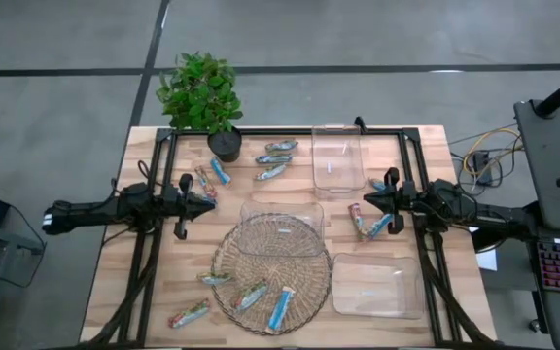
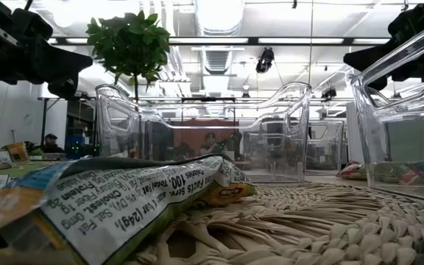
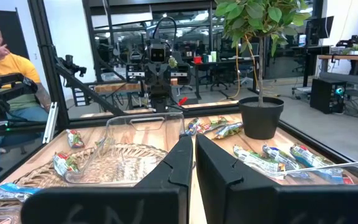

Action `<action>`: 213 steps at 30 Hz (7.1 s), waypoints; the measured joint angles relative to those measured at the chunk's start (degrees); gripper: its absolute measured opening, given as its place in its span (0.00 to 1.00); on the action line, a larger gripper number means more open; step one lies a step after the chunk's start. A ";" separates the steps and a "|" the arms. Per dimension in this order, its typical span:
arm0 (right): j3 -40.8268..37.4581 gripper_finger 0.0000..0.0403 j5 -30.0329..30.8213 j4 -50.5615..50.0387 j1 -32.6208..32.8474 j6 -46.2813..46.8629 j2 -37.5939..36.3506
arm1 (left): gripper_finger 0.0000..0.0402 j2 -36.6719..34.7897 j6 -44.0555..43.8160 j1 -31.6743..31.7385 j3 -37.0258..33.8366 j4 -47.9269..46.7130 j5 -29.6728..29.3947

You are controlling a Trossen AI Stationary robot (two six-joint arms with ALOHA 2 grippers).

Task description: Pick and place Granola Bars by type

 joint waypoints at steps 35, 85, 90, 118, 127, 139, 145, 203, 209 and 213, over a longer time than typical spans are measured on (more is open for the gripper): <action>0.00 0.03 0.00 0.07 0.00 0.00 0.00 | 0.00 -0.01 0.00 -0.01 0.00 -0.01 0.00; 0.00 0.03 0.96 -0.87 -0.02 10.14 -0.02 | 0.00 0.00 0.01 0.00 -0.01 -0.01 -0.01; 0.00 0.03 0.96 -0.92 -0.02 10.01 -0.02 | 0.00 -0.01 0.00 -0.01 0.00 0.00 0.00; 22.47 0.11 -1.15 -15.79 -0.01 7.59 13.29 | 0.00 -0.01 0.01 -0.01 0.00 -0.01 0.01; 34.86 0.39 -0.98 -19.85 -0.02 8.37 24.10 | 0.00 -0.01 0.00 0.00 -0.01 -0.01 -0.01; 54.61 0.50 6.02 -38.20 -0.02 7.92 34.97 | 0.00 -0.01 0.01 -0.02 0.00 -0.01 -0.01; 63.26 0.50 6.62 -45.43 -0.02 11.81 40.07 | 0.00 -0.02 0.01 -0.02 0.00 -0.01 -0.01; 56.32 0.50 23.96 -76.95 -23.03 12.09 72.42 | 0.00 -0.01 0.00 -0.01 0.00 -0.01 -0.01; 51.99 0.50 21.32 -73.85 -23.10 11.72 73.09 | 0.00 -0.01 0.01 -0.02 -0.01 -0.01 -0.01; 48.50 0.50 21.27 -72.67 -23.43 12.82 72.96 | 0.00 -0.02 0.01 -0.02 0.00 -0.01 -0.01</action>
